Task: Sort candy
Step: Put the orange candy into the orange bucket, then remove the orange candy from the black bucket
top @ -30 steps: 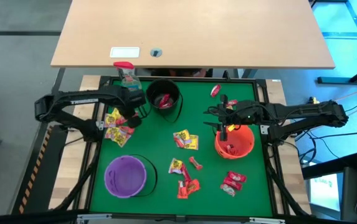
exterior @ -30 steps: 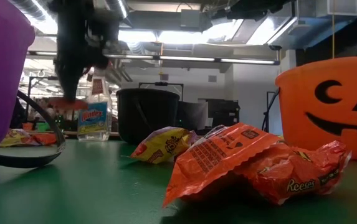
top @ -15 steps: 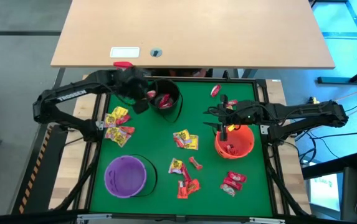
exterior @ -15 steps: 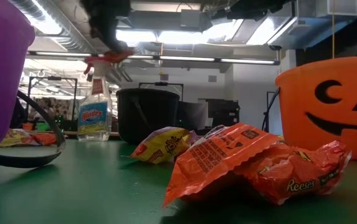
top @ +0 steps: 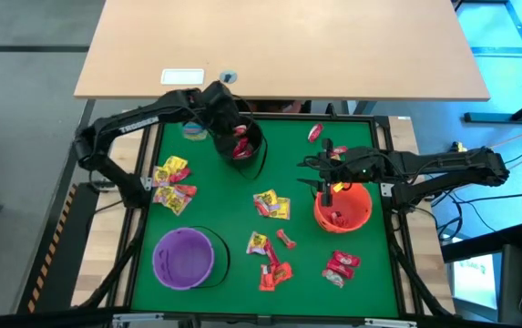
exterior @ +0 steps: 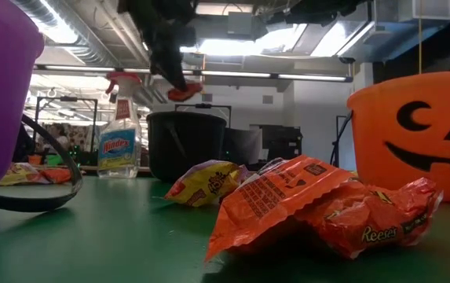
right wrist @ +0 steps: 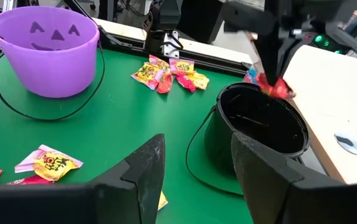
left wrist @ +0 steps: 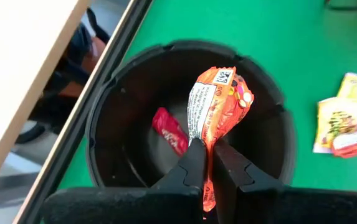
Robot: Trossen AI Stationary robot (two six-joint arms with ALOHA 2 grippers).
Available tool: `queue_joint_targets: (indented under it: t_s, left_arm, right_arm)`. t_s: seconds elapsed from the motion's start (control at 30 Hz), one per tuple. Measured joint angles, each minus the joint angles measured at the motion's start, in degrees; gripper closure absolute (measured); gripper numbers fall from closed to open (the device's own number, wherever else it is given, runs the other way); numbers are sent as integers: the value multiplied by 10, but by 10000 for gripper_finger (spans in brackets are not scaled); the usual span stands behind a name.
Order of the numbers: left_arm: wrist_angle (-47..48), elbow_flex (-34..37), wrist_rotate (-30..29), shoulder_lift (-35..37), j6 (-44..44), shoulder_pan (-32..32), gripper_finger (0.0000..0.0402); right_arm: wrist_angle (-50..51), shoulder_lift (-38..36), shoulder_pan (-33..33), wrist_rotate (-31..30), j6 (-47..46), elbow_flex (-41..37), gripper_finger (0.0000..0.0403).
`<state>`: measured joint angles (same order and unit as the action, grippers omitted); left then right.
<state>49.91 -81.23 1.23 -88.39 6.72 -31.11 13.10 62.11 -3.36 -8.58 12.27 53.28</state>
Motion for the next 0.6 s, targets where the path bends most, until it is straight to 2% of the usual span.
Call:
queue_joint_targets:
  t_s: [0.23,0.4,0.6]
  left_arm:
    - [4,0,0,-7,0,-5,385]
    - [4,0,-6,-5,12,4,332]
    - [22,0,-73,3,21,21,266]
  right_arm:
    - [0,0,0,0,0,0,219]
    - [0,0,0,0,0,0,219]
    - [0,0,0,0,0,0,219]
